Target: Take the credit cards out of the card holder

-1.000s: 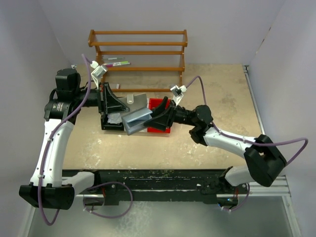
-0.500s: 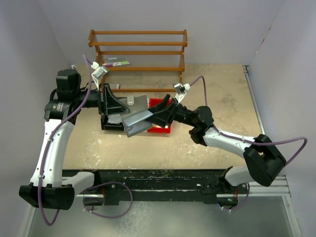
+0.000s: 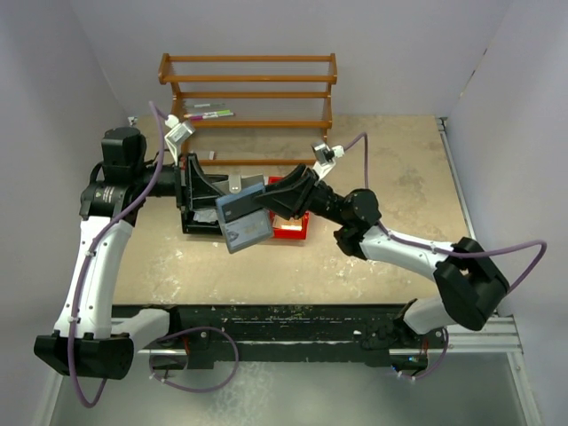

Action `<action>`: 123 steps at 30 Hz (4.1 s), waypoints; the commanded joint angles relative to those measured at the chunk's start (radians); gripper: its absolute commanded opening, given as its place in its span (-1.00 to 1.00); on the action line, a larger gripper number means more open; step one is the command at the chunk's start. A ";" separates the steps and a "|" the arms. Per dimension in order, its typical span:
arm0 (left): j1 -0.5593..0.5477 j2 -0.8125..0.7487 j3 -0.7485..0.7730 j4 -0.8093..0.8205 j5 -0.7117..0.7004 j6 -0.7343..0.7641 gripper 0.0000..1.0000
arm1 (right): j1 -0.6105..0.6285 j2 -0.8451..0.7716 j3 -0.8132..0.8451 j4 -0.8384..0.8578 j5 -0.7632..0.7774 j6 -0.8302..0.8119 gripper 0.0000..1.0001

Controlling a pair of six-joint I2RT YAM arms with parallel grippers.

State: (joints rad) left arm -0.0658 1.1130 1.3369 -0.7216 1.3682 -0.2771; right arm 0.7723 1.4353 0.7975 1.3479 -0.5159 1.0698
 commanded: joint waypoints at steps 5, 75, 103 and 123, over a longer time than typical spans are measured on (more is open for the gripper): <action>0.000 -0.015 0.065 -0.066 -0.038 0.104 -0.38 | 0.000 -0.006 0.033 0.094 -0.088 0.061 -1.00; 0.008 -0.030 -0.141 0.143 0.010 -0.031 -0.97 | -0.024 -0.078 0.152 -0.553 -0.324 -0.193 0.09; 0.008 0.027 -0.128 -0.160 -0.066 0.413 0.10 | -0.030 0.112 0.723 -1.663 -0.341 -0.779 -1.00; 0.008 0.053 -0.087 -0.444 0.052 0.707 -0.62 | -0.044 0.108 0.669 -1.547 -0.516 -0.796 -0.71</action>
State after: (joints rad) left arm -0.0608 1.1568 1.1954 -1.0561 1.3430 0.2939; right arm 0.7383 1.5681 1.4506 -0.2699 -0.9684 0.2932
